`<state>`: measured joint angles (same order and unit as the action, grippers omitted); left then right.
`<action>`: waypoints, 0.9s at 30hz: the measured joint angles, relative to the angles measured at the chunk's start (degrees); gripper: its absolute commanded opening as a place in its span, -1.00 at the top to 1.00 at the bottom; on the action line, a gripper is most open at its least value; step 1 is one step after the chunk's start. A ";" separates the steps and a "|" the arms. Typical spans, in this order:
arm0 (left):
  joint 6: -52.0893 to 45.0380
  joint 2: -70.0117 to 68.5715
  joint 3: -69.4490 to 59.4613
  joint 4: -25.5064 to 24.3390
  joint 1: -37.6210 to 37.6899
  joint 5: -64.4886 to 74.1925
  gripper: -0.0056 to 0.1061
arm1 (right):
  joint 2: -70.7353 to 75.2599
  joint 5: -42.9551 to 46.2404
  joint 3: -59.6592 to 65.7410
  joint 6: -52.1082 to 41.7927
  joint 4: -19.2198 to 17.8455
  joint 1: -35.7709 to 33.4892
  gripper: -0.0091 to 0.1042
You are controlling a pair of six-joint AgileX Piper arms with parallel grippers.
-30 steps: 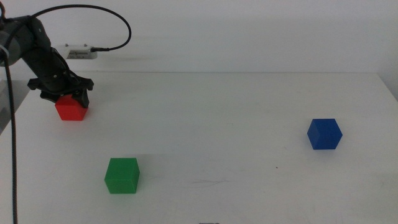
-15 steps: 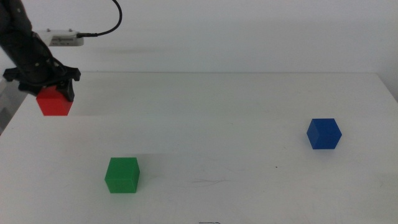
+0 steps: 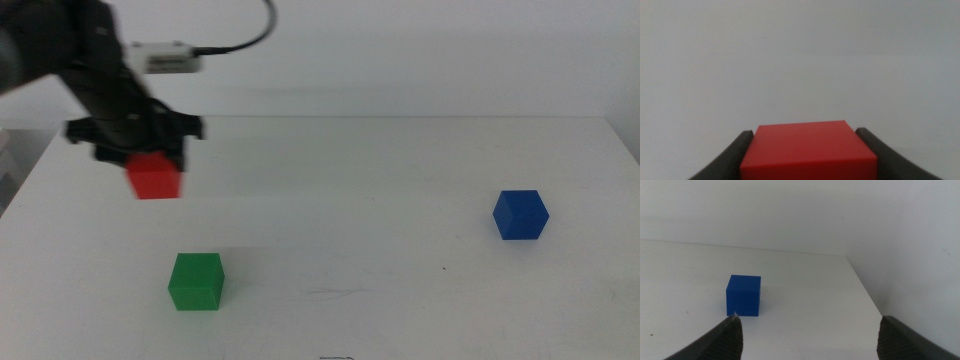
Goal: Stack red cubes first, then green, then blue cubes in a specific spot.
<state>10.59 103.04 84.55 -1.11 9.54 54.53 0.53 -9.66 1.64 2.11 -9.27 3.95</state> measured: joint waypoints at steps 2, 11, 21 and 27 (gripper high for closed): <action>2.19 0.05 0.00 -0.37 3.07 -0.24 0.36 | 0.00 0.00 0.00 0.00 0.00 0.00 -0.82; 14.26 0.05 -0.07 -3.87 17.68 -1.16 0.36 | 0.00 0.00 0.00 0.00 0.00 0.00 -0.82; 32.94 0.29 -0.07 -13.61 30.99 -1.68 0.36 | 0.00 0.00 0.00 0.00 0.00 0.00 -0.82; 38.97 3.48 -0.07 -14.61 34.11 -3.03 0.36 | 0.00 0.00 0.00 0.00 0.00 0.00 -0.82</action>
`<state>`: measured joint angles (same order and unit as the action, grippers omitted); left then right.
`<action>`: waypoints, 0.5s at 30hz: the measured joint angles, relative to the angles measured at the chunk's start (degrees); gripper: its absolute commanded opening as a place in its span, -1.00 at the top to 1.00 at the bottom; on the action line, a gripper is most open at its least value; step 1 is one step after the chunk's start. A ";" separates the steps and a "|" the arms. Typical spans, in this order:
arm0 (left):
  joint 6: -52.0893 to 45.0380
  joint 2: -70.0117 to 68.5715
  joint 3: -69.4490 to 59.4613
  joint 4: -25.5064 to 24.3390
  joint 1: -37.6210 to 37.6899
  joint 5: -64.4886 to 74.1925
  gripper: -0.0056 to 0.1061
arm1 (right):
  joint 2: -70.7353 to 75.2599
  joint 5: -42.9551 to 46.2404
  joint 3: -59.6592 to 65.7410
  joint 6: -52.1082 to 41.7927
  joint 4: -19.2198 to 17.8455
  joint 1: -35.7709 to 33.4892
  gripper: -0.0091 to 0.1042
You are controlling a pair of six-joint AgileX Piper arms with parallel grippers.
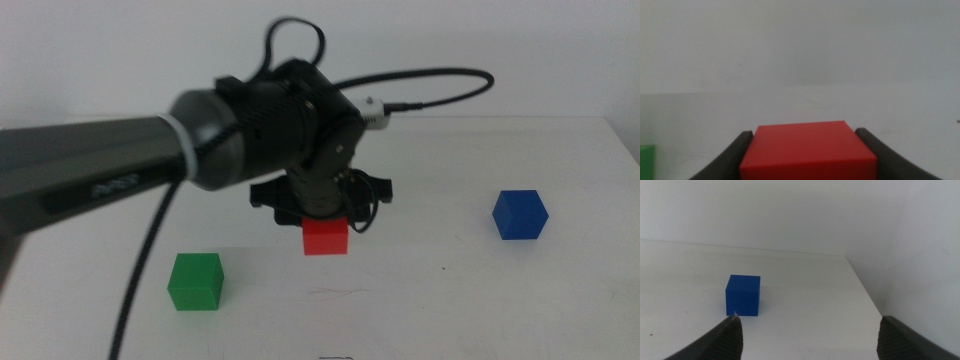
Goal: Stack red cubes first, then green, then blue cubes in a specific spot.
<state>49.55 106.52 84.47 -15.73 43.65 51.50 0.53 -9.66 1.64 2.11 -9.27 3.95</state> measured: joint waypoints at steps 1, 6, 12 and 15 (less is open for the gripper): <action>0.24 0.66 0.00 0.15 0.14 -0.57 0.36 | 0.00 0.00 0.00 0.00 0.00 0.00 -0.82; 0.48 3.41 0.12 1.28 0.27 -2.89 0.35 | 0.00 0.00 0.00 0.00 0.00 0.00 -0.82; 2.71 7.60 0.43 1.28 0.27 -4.46 0.35 | 0.00 0.00 0.00 0.00 0.00 0.00 -0.82; 3.28 9.21 0.42 1.28 0.27 -5.68 0.35 | 0.00 0.00 0.00 0.00 0.00 0.00 -0.82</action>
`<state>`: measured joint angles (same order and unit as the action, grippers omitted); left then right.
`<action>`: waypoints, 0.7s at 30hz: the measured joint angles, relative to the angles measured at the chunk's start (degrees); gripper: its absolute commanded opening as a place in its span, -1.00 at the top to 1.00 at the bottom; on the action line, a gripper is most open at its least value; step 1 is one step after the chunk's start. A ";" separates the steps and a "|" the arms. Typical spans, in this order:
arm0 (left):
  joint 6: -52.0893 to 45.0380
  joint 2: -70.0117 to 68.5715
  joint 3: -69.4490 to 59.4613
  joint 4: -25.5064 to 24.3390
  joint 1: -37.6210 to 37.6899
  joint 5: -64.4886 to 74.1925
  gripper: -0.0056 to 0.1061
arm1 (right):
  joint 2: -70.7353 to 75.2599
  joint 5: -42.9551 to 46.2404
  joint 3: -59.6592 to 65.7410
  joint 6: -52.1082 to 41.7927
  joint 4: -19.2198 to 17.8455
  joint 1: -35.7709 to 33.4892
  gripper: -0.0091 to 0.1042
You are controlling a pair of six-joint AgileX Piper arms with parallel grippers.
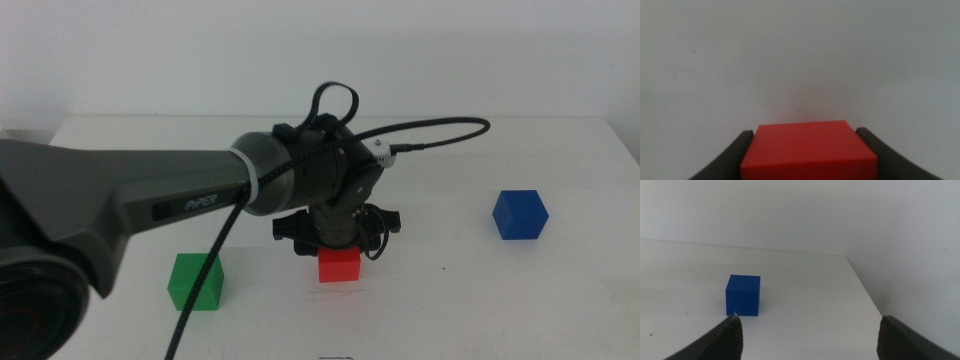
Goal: Stack red cubes first, then green, then blue cubes in a specific spot.
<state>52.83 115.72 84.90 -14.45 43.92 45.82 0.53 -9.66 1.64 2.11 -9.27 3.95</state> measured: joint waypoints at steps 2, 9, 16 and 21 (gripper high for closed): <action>0.00 0.74 0.00 0.04 0.00 -0.95 0.35 | 0.00 0.00 0.00 0.00 0.00 0.00 -0.82; 0.16 1.63 0.11 0.07 0.25 -2.03 0.35 | 0.00 0.00 0.00 0.00 0.00 0.00 -0.82; 0.16 1.76 0.17 1.01 0.30 -1.79 0.35 | 0.00 0.00 0.00 0.00 0.00 0.00 -0.82; 0.03 2.78 0.29 1.13 0.30 -1.97 0.34 | 0.00 0.00 0.00 0.00 0.00 0.00 -0.82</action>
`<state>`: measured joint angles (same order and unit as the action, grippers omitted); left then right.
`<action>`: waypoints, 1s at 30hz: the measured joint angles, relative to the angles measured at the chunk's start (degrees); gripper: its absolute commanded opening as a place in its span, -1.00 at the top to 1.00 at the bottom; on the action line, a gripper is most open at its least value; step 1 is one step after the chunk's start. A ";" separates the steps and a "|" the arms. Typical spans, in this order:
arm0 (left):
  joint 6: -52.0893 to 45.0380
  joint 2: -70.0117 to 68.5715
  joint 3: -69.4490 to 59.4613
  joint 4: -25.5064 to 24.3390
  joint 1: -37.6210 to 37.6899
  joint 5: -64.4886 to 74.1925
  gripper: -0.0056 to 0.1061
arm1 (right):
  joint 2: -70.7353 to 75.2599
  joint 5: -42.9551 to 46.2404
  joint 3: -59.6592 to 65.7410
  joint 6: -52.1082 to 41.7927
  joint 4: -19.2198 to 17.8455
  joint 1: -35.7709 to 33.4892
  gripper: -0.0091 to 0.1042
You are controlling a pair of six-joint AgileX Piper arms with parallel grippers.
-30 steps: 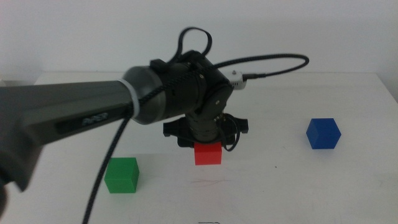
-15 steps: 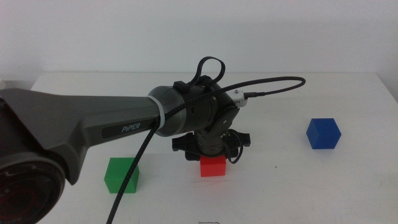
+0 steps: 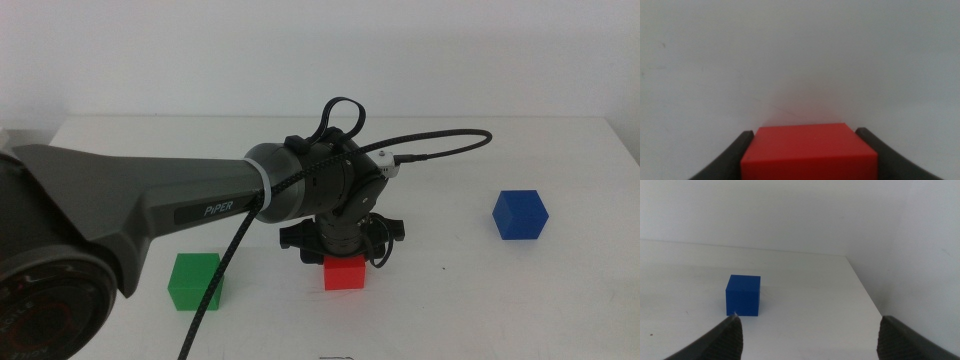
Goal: Stack red cubes first, then green, then blue cubes in a specific spot.
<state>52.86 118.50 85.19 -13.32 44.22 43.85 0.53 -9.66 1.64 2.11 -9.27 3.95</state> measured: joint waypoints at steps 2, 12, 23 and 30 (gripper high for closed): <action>-0.03 0.05 0.06 0.21 0.00 0.05 -0.44 | 0.00 0.00 0.00 0.00 0.00 0.00 -0.82; -0.03 0.22 0.06 0.65 0.05 0.22 -0.78 | 0.00 0.00 0.00 0.00 0.00 0.00 -0.82; -0.03 -2.36 0.06 0.65 0.05 1.97 -0.78 | 0.00 0.00 0.00 0.00 0.00 0.00 -0.82; -0.03 -4.77 0.06 0.65 0.05 2.60 -0.78 | 0.00 0.00 0.00 0.00 0.00 0.00 -0.82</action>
<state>52.83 113.73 85.25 -12.68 44.28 46.45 0.53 -9.66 1.64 2.11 -9.27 3.95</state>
